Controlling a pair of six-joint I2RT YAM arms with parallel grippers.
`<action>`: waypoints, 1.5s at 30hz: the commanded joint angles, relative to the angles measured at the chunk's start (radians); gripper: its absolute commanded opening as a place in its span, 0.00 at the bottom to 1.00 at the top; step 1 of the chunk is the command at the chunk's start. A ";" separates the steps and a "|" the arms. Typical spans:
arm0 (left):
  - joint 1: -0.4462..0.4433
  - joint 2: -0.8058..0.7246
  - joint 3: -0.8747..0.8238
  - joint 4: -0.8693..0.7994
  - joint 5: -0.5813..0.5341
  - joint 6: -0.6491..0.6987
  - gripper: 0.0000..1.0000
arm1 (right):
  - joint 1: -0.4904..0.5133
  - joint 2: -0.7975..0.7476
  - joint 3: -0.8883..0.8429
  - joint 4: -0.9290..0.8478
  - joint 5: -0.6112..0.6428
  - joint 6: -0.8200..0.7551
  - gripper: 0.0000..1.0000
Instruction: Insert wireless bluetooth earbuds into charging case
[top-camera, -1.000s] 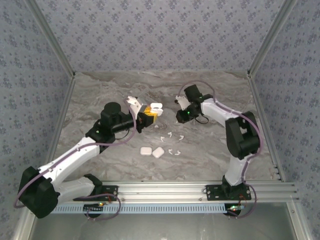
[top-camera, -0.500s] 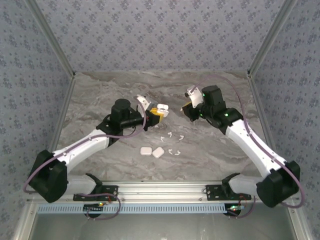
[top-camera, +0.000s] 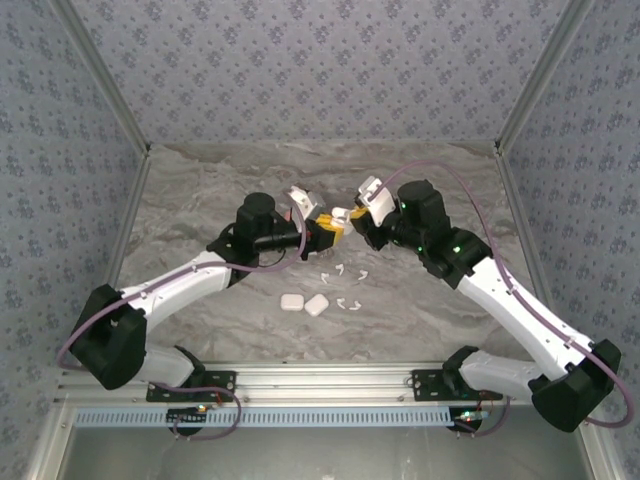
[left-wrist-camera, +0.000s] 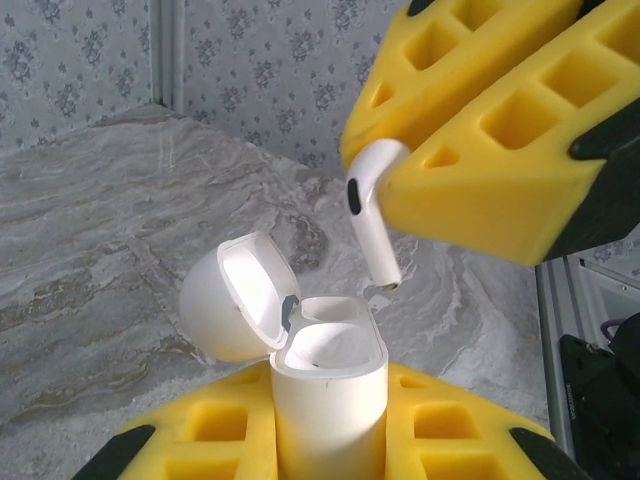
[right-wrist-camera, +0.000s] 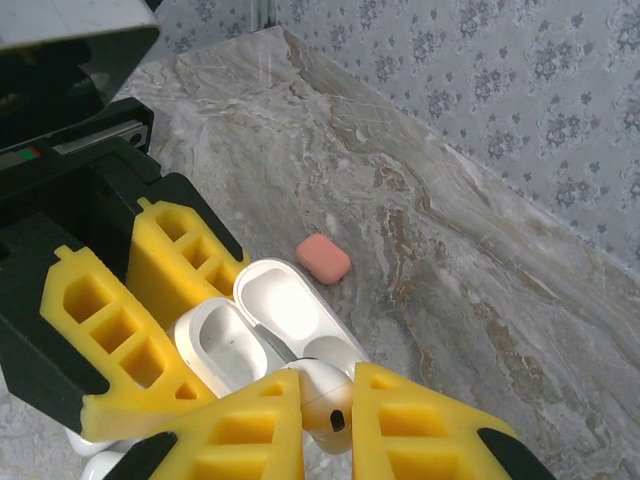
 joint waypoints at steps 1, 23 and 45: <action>-0.008 0.005 0.033 0.045 0.033 0.006 0.04 | 0.011 0.011 0.034 0.018 0.014 -0.018 0.16; -0.010 -0.001 0.030 0.050 0.033 0.004 0.04 | 0.025 0.050 0.031 0.076 -0.064 0.023 0.16; -0.009 -0.014 0.023 0.108 0.027 -0.010 0.04 | -0.157 0.056 0.081 0.021 -0.465 0.180 0.43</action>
